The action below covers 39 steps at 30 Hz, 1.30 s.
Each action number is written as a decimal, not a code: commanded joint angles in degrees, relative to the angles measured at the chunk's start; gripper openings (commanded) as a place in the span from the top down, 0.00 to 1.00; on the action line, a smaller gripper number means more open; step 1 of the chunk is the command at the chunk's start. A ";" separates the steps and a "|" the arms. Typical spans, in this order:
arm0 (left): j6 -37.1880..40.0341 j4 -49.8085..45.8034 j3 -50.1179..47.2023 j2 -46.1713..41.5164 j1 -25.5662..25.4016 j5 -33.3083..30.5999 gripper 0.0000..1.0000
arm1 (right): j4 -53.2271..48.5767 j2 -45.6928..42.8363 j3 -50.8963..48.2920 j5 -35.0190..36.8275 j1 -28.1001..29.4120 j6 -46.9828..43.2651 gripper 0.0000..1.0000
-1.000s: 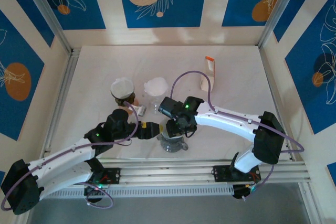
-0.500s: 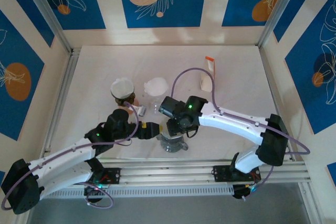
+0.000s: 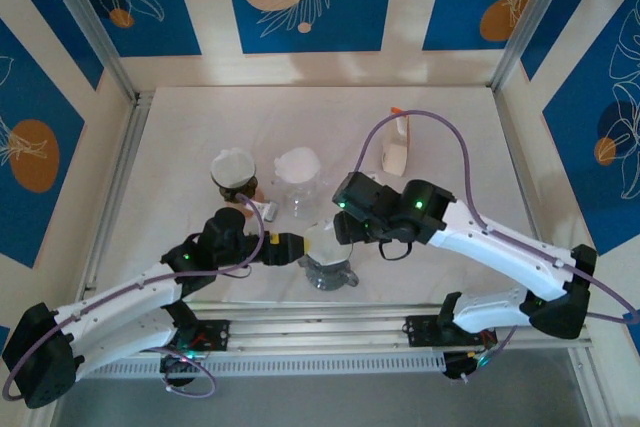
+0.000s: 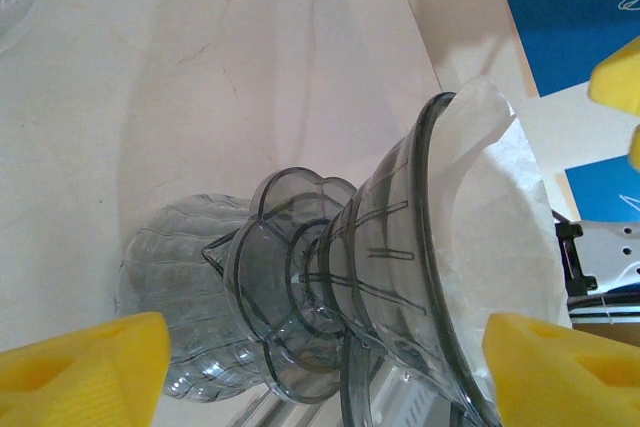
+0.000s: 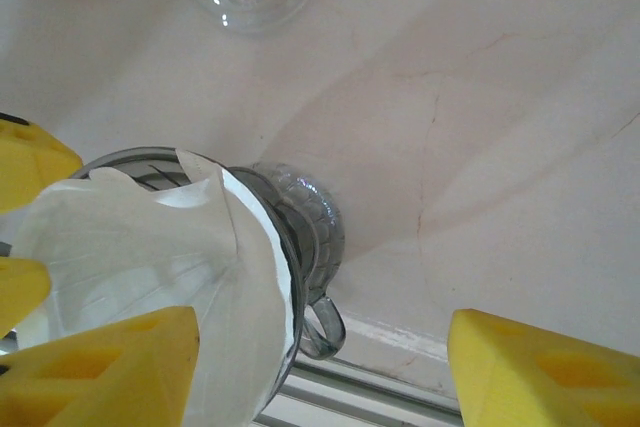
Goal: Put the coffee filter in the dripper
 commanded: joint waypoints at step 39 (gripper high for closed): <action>10.00 -30.19 15.29 -17.63 7.44 -20.46 0.43 | 8.71 -9.61 -8.37 5.00 -0.27 1.02 0.33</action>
